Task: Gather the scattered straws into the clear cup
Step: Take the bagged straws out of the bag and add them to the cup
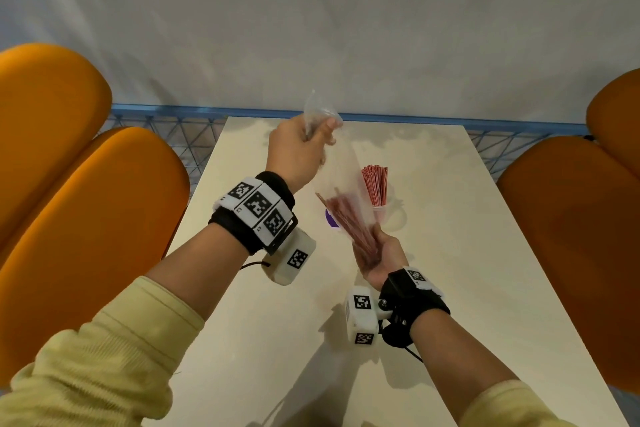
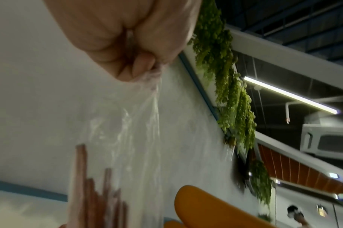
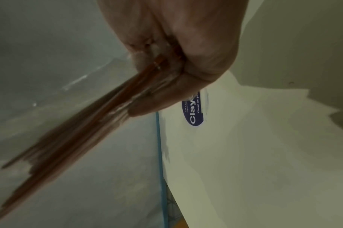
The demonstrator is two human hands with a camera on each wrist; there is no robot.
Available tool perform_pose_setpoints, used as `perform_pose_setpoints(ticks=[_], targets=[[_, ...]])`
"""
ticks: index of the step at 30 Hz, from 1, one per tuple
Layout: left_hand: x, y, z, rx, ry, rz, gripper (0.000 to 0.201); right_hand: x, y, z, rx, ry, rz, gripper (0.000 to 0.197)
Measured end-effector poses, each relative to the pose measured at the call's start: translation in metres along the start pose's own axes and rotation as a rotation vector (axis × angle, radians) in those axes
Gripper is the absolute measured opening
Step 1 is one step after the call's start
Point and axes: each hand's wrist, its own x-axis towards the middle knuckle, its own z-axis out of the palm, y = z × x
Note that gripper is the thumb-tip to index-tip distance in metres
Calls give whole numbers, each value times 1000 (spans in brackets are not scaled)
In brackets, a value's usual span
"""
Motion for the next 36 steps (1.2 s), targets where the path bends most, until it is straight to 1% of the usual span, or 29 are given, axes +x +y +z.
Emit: perform_pose_setpoints(ticks=[1, 2, 3, 5, 6, 7, 8, 9, 11, 13, 16, 20, 23, 25, 26, 28, 30, 32, 33, 35, 36], targets=[[1, 0, 0, -73, 17, -9, 23, 1, 0, 1, -3, -4, -5, 27], [1, -1, 0, -110, 33, -22, 29, 0, -1, 3, 7, -11, -12, 28], [1, -4, 0, -107, 43, -42, 41, 1, -2, 4, 26, -18, -22, 29], [-5, -17, 0, -31, 37, -109, 67, 1, -5, 5, 69, -28, -48, 28], [-9, -24, 0, 39, 18, -134, 74, 1, -6, 5, 83, -30, -59, 27], [-15, -32, 2, 122, -11, -151, 75, 1, -7, 5, 91, -33, -68, 25], [-19, -39, 4, 207, -42, -166, 69, 0, -7, 5, 98, -39, -77, 24], [-21, -47, 6, 278, -69, -180, 58, 1, -7, 5, 102, -43, -83, 24], [-22, -55, 9, 315, -77, -198, 36, 0, -6, 5, 106, -50, -83, 25], [-20, -53, 9, 270, -61, -200, 33, -1, -5, 4, 102, -61, -80, 25], [-16, -48, 8, 139, -43, -170, 29, -1, -4, 2, 89, -69, -73, 21], [-20, -50, 11, 183, -132, -125, 22, 0, -3, 3, 78, -78, -101, 19], [-25, -52, 15, 140, -165, -161, 21, -3, -3, 6, 55, -108, -115, 20], [-22, -51, 14, 174, -118, -180, 27, -4, -4, 5, 46, -119, -124, 21], [-19, -50, 12, 152, -73, -186, 30, -4, -4, 4, 35, -115, -126, 22], [-14, -42, 7, 44, 12, -195, 26, -3, -4, 1, 17, -104, -119, 22], [-12, -38, 5, 18, 39, -182, 30, -3, -4, 0, 13, -102, -114, 24], [-13, -44, 8, 41, 23, -176, 37, -2, -4, 2, 6, -107, -113, 24], [-14, -47, 11, 51, 6, -204, 44, -4, -4, 4, 1, -110, -117, 23], [-19, -53, 16, 68, -69, -263, 56, -6, -4, 8, -19, -125, -128, 25], [-21, -54, 20, 111, -127, -251, 53, -6, -4, 10, -35, -131, -134, 25]])
